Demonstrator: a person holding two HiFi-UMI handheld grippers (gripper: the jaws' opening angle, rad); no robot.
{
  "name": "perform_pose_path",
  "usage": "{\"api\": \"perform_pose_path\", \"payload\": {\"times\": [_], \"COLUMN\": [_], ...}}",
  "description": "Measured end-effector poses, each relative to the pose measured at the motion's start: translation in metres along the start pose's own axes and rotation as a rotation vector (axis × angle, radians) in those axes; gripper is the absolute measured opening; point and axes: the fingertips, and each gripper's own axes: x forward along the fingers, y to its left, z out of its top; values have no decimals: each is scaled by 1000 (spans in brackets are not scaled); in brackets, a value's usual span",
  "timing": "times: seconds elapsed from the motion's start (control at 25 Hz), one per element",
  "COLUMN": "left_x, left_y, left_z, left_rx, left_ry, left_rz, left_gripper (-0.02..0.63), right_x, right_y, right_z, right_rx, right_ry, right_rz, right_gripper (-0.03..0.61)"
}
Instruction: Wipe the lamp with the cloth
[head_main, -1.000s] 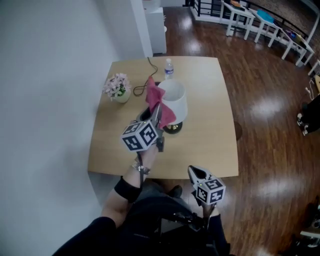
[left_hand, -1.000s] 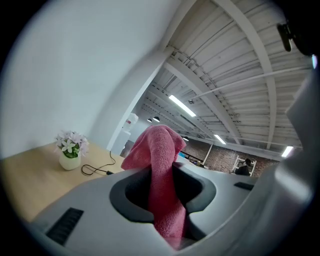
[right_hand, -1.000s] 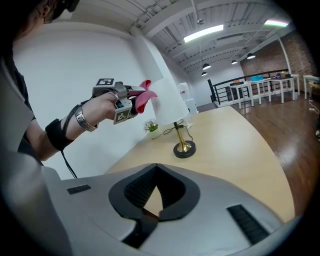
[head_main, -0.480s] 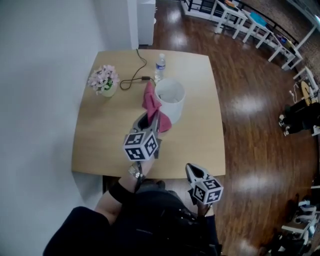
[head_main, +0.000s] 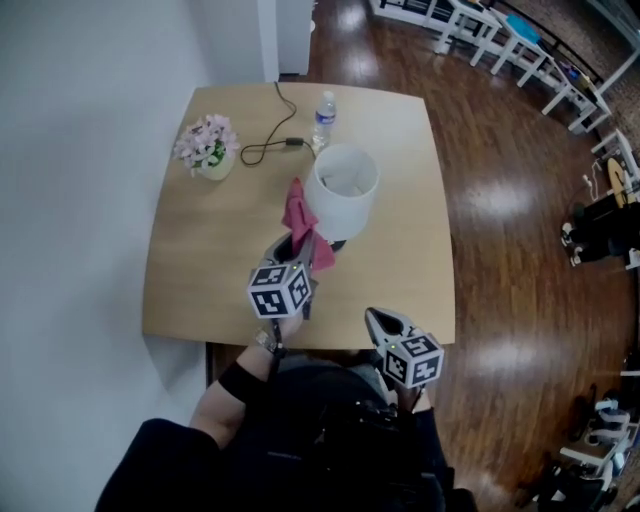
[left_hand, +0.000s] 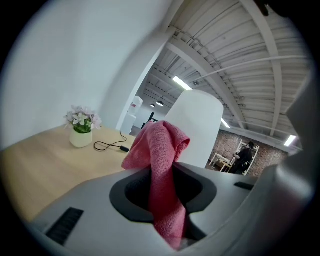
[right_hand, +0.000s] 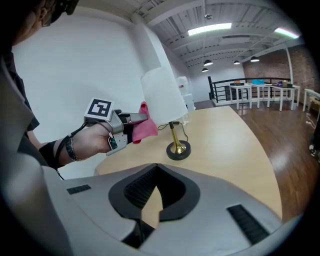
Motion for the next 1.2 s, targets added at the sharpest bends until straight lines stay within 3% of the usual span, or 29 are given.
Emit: {"api": "perform_pose_path", "payload": {"times": [0.28, 0.56, 0.72, 0.92, 1.08, 1.2], "left_x": [1, -25, -43, -46, -34, -28], "left_y": [3, 1, -18, -61, -83, -85], "left_z": [-16, -3, 18, 73, 107, 110], "left_rx": [16, 6, -47, -83, -74, -100], "left_ry": [35, 20, -46, -199, -291, -334], "left_rz": [70, 129, 130, 130, 166, 208], "left_gripper": [110, 107, 106, 107, 107, 107], "right_x": [9, 38, 58, 53, 39, 31], "right_y": [-21, -34, -32, -27, -41, -54], "right_z": [8, 17, 18, 19, 29, 30], "right_rx": [-99, -218, -293, -349, -388, -385], "right_ry": [70, 209, 252, 263, 246, 241], "right_rz": [66, 157, 228, 317, 344, 354], "right_gripper": [6, 5, 5, 5, 5, 5]}}
